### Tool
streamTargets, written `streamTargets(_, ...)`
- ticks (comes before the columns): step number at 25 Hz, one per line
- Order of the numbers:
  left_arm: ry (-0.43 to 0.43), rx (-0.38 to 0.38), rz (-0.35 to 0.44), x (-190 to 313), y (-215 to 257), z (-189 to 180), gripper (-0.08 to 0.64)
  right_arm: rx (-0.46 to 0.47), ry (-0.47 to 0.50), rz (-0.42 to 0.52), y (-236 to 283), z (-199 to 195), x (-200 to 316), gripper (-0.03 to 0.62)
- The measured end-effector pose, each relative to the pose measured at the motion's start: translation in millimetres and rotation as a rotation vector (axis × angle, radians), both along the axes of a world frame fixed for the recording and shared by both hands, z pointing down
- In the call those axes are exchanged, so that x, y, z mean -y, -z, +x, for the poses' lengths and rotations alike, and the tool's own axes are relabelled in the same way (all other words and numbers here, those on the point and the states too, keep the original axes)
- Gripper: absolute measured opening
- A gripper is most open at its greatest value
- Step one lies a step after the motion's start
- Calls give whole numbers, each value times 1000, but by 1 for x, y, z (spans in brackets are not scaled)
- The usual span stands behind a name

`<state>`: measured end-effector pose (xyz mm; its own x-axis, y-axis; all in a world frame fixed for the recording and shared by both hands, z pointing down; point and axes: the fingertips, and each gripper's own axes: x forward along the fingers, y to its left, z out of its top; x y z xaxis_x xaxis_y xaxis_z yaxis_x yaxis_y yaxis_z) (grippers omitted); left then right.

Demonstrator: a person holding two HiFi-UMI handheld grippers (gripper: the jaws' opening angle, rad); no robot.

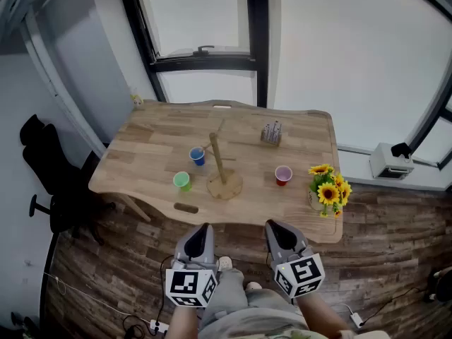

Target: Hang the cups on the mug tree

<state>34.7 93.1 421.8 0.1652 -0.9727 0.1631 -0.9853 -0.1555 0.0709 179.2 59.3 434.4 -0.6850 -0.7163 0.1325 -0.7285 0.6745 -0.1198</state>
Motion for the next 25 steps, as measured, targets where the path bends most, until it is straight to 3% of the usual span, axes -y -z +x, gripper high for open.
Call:
streamTargets(11,-36,29,-44,35,-15,-2,0,138,-47,-135,-16,13,49,6)
streamTargets(14,-44,32,-57,50,-21,-5,0,139,-69,-167,-22,17,69,58)
streamTargets(18,-64,37,-76,68,-28,-8,0,154,-134,-216,-34,29,102,141)
streamTargets(25,-67,34,-118,101,-44,-23,0,237,-281,-389,-75,52,161,147)
